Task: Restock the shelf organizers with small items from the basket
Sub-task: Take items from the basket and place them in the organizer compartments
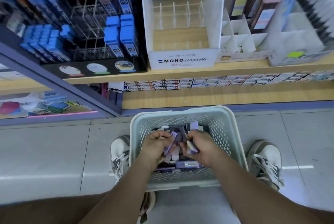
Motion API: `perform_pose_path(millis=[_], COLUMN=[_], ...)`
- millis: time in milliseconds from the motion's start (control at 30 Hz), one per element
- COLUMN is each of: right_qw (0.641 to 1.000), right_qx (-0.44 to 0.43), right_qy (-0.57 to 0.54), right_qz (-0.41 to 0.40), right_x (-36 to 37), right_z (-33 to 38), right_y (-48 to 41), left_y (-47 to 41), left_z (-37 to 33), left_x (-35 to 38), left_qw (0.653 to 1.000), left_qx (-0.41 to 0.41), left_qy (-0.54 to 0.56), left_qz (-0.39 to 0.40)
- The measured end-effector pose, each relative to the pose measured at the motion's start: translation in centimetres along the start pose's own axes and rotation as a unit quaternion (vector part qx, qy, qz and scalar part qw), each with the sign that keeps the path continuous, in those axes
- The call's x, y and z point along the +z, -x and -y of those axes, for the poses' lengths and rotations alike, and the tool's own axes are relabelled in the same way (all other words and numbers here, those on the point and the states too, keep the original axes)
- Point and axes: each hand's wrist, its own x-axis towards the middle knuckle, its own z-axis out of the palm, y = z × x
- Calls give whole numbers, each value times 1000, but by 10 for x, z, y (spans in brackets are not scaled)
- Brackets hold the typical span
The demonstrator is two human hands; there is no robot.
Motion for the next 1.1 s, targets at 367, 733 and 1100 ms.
perform_pose_path(millis=[367,733,1100], right_qw=[981,955,925], right_qx=[-134,-197,-304], right_qy=[-28,-133,86], right_qz=[134,177,211], right_x=[25,5,9], right_z=[19,52,111], right_y=[101,198,287], left_y=[88,174,245], left_z=[-51,-126,-218], left_x=[41,23,21], left_qw=[986,942,869], left_qx=[128,300,366], left_qy=[-104,-136,-309], left_qz=[-3,-60,128])
